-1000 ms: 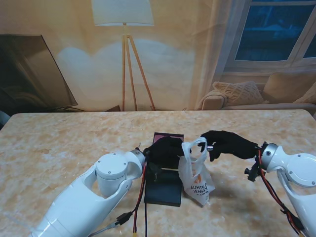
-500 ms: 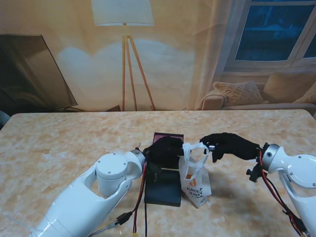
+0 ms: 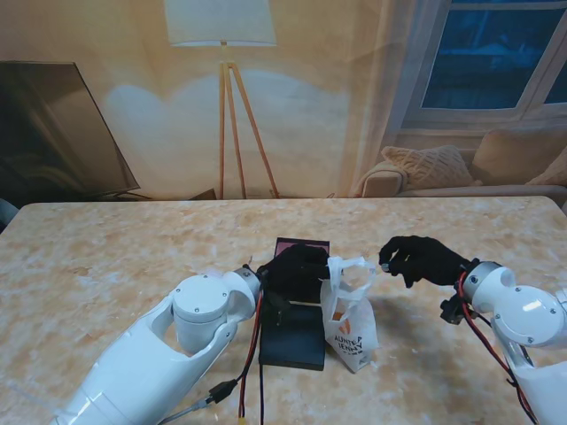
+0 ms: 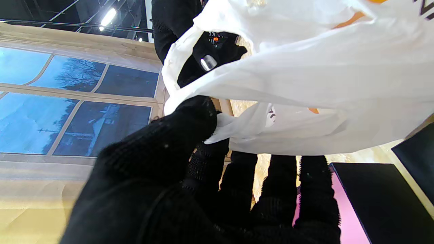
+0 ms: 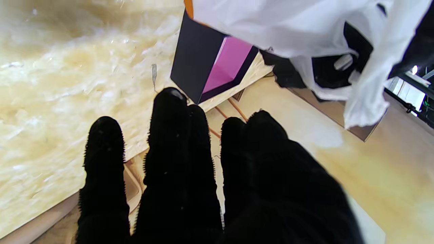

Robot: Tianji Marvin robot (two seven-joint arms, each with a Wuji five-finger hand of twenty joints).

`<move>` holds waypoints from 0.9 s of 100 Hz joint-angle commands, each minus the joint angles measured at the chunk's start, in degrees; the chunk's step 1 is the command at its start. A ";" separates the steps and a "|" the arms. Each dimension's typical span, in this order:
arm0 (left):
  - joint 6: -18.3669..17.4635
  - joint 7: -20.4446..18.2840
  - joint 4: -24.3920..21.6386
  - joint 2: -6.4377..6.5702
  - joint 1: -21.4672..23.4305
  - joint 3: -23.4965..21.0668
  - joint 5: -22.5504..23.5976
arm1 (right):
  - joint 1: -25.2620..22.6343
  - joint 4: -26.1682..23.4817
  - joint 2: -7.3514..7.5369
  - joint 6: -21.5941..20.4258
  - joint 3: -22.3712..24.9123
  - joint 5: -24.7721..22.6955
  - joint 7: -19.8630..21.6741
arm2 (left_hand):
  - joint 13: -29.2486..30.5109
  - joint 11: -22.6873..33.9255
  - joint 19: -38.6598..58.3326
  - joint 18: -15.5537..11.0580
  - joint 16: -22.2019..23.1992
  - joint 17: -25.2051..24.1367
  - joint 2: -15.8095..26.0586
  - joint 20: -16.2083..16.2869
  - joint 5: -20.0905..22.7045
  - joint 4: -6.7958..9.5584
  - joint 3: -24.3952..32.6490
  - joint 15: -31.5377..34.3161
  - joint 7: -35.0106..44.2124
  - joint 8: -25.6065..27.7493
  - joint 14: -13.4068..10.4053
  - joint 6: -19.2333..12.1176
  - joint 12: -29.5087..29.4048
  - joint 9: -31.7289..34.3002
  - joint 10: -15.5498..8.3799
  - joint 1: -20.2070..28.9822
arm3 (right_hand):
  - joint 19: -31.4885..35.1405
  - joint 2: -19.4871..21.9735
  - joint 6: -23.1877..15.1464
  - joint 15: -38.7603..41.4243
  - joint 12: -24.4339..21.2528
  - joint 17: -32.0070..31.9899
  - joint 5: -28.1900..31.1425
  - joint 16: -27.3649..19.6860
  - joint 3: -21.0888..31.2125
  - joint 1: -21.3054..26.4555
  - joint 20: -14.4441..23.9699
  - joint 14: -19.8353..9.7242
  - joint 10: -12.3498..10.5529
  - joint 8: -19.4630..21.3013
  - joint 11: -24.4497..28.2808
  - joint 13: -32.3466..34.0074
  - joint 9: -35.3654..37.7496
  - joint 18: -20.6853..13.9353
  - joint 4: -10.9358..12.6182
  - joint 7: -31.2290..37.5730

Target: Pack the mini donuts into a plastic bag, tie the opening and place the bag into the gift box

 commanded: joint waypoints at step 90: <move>-3.50 2.40 0.82 -0.41 -1.57 3.38 8.91 | 6.34 4.18 -0.98 0.59 -9.59 5.07 1.02 | -2.48 -0.43 -1.12 -2.72 -1.29 -0.82 2.61 -0.30 -1.13 1.20 -2.14 -0.14 0.02 0.86 -0.31 -0.59 -1.48 -4.02 -0.33 0.94 | 9.02 2.11 -6.50 14.81 4.70 7.27 17.19 2.86 -5.26 -19.01 -1.13 -5.90 -5.78 11.54 13.52 11.42 12.37 -2.64 0.84 0.94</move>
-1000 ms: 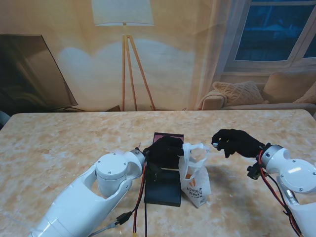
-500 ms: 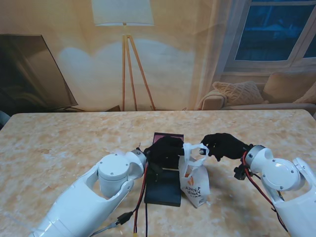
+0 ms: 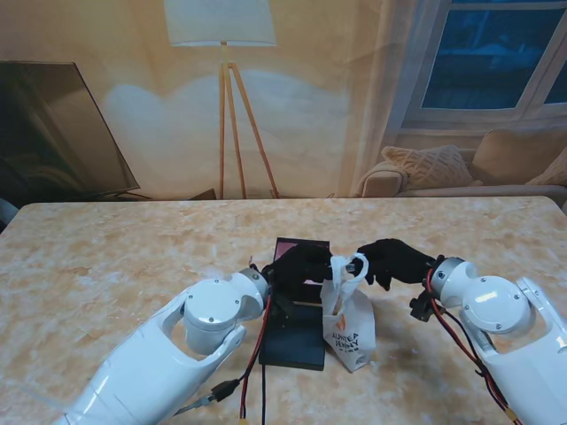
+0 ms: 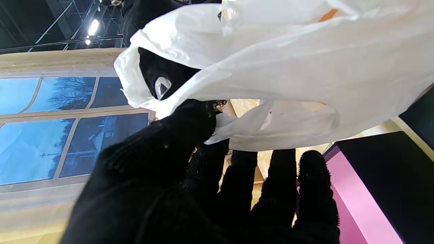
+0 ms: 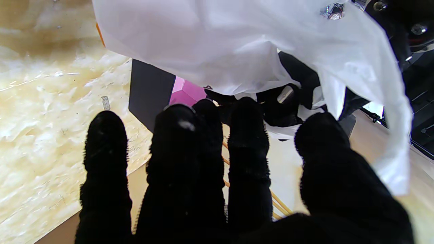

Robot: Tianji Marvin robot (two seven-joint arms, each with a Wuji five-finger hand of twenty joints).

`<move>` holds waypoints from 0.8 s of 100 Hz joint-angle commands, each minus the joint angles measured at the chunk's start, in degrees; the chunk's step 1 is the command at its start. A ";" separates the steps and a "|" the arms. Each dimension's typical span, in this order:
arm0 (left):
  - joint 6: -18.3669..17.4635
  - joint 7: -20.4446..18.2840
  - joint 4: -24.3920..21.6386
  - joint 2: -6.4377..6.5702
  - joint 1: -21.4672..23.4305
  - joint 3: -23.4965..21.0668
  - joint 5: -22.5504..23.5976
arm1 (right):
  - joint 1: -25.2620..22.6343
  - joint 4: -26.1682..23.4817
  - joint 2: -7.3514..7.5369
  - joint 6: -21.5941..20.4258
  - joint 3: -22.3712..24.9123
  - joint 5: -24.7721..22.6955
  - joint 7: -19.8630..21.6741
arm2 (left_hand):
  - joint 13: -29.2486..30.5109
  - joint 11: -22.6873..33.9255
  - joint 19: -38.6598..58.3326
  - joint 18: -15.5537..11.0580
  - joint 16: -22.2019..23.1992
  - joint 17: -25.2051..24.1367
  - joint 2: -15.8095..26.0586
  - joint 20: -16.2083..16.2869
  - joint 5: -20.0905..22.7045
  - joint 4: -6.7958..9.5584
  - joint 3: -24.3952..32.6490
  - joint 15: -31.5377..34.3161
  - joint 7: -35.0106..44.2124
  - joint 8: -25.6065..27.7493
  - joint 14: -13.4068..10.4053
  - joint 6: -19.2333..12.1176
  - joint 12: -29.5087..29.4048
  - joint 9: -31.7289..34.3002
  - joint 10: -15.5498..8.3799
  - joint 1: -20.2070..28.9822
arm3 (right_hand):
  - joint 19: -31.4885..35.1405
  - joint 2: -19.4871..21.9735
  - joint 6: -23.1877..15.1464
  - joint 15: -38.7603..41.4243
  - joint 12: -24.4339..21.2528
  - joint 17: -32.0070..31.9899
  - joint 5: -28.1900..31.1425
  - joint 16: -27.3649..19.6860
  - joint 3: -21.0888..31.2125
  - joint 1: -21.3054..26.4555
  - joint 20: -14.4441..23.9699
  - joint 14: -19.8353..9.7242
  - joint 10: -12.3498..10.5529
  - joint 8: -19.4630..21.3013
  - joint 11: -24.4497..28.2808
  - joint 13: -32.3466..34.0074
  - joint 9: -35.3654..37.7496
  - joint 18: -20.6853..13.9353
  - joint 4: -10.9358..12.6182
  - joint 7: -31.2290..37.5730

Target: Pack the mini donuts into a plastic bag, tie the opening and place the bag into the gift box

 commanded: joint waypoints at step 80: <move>0.35 1.39 0.37 -0.60 -1.50 2.08 5.28 | 3.73 2.26 0.49 0.56 -2.81 5.05 7.75 | -2.09 0.32 0.47 -2.05 -0.90 -0.55 1.45 -0.64 -2.01 1.44 -2.75 0.27 0.97 1.01 -0.02 -0.07 -0.35 -2.54 -0.21 1.98 | 1.54 1.56 1.51 -0.13 -0.17 1.77 3.18 -0.13 1.49 -7.11 -2.81 -1.85 -0.94 5.84 0.20 3.32 3.14 -0.48 3.79 -2.70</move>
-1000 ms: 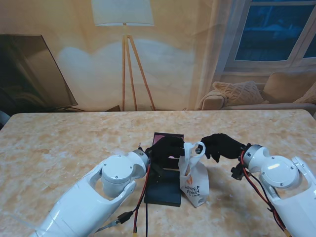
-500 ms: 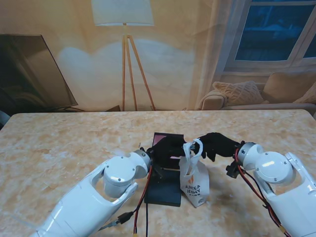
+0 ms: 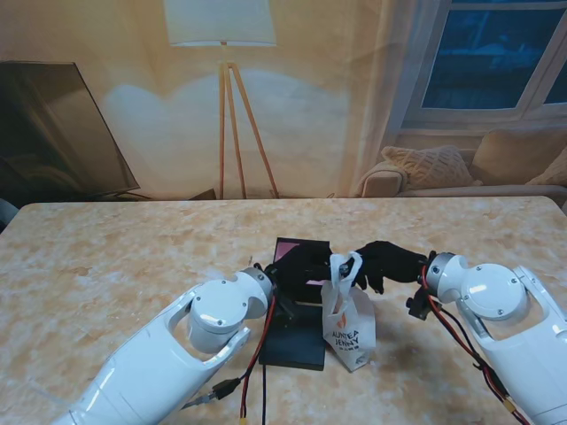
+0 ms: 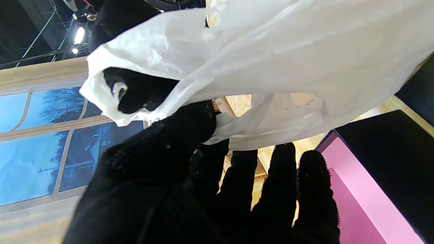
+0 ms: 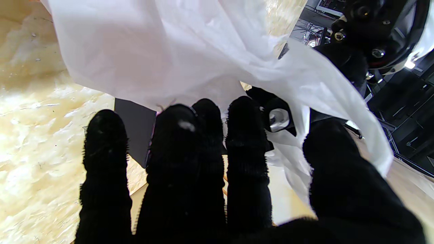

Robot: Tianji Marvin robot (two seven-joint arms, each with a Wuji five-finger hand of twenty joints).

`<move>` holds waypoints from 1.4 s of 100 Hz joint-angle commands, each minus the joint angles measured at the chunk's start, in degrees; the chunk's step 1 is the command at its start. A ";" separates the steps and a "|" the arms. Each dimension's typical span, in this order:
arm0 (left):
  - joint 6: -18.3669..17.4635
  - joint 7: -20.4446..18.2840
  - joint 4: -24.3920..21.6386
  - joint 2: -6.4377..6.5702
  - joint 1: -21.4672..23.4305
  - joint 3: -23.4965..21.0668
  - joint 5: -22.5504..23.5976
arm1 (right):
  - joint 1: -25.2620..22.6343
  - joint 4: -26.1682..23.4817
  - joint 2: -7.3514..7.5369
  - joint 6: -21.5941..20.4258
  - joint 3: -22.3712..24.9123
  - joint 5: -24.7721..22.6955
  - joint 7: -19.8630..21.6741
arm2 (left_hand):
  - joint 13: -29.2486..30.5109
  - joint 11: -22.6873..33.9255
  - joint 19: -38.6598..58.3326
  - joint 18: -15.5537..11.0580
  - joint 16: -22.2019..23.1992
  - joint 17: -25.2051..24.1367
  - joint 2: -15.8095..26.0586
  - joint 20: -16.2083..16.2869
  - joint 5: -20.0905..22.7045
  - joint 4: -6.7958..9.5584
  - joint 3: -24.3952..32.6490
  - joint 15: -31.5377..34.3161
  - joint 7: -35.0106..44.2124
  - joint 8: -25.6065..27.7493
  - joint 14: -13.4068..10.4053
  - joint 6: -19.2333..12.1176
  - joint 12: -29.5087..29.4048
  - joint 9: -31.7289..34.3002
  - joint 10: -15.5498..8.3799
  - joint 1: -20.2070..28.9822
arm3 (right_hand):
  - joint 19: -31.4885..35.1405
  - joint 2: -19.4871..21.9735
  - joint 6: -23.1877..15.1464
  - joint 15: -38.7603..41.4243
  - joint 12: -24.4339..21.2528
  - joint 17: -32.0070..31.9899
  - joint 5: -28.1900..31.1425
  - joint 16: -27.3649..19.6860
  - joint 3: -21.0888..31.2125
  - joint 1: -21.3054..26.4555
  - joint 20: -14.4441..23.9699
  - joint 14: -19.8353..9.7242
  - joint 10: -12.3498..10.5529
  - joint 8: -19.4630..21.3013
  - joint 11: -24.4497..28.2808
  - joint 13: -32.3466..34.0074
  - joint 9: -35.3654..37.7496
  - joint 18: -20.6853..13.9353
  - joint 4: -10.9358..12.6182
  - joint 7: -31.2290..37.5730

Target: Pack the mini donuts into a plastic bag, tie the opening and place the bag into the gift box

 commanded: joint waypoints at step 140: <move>1.12 1.29 -1.96 -0.50 0.41 1.81 4.86 | 0.19 -1.93 -1.88 6.53 -2.63 -3.71 -6.14 | -2.20 1.04 0.75 -1.87 -0.69 -1.18 2.41 -1.13 -2.49 2.08 -4.09 1.05 1.25 0.35 0.60 0.45 -0.16 -2.42 0.35 2.42 | 1.16 -17.82 -4.97 0.39 1.10 0.49 -3.94 -0.03 39.06 13.64 -3.02 -3.75 -2.80 -10.51 0.22 4.04 4.03 -2.19 -2.03 11.90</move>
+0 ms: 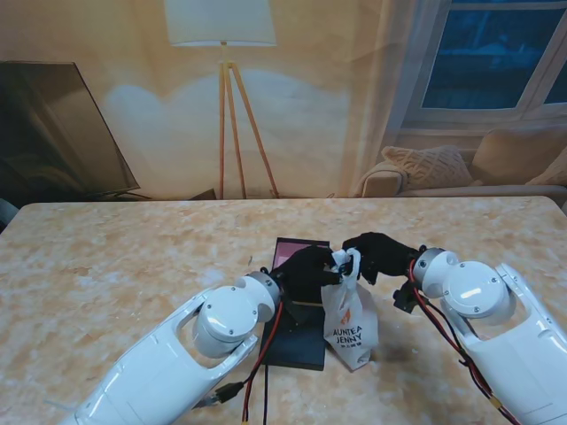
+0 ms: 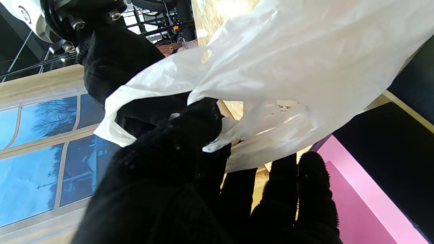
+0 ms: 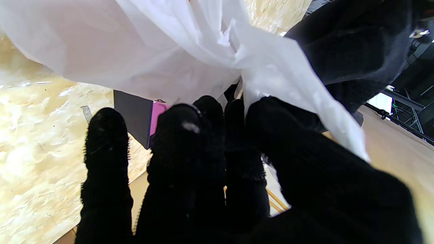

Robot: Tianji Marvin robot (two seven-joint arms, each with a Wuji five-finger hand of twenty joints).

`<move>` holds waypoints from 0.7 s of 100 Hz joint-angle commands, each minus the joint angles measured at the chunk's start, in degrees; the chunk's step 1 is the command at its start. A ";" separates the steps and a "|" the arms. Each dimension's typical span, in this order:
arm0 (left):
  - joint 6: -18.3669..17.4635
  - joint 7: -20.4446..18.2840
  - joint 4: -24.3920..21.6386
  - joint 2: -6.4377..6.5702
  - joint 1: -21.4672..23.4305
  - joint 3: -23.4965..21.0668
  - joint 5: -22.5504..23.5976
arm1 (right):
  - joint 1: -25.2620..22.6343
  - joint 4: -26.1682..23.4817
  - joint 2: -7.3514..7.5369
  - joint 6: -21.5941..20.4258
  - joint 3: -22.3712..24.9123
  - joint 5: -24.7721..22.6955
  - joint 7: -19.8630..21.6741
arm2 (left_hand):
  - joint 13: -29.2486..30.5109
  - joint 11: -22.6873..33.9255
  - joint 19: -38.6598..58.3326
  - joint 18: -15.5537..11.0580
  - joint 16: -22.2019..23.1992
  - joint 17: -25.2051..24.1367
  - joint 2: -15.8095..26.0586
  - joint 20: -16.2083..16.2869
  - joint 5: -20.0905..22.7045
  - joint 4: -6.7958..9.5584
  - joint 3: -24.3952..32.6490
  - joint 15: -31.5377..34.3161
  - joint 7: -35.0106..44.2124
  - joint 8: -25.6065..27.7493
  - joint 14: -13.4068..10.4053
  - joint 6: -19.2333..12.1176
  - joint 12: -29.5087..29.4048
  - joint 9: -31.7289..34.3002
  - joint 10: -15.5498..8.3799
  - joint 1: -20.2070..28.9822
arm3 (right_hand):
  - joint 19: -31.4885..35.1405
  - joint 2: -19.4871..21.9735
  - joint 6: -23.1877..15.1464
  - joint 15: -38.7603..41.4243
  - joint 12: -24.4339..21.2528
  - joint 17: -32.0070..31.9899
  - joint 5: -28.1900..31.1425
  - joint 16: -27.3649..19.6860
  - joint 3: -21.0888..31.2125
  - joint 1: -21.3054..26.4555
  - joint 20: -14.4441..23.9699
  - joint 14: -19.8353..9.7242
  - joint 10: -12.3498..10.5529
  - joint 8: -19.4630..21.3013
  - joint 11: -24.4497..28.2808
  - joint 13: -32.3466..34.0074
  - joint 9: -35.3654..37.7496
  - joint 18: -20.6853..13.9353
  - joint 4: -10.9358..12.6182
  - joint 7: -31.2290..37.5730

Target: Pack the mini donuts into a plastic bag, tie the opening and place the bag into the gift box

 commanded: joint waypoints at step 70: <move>-1.69 -3.98 -2.52 0.97 2.04 -2.60 -3.26 | -2.60 -1.26 -0.15 -1.65 2.23 -5.92 -0.23 | -0.23 -0.10 0.74 -1.36 -0.96 -0.22 0.25 -1.25 0.30 1.16 0.20 0.49 1.46 -0.41 -0.35 -2.14 -0.39 -0.38 -0.48 -1.35 | 1.19 10.55 -13.40 11.89 11.30 -2.61 4.89 5.31 12.92 -5.47 1.67 -2.59 -4.09 32.59 7.70 -2.06 -0.41 -1.23 23.25 0.78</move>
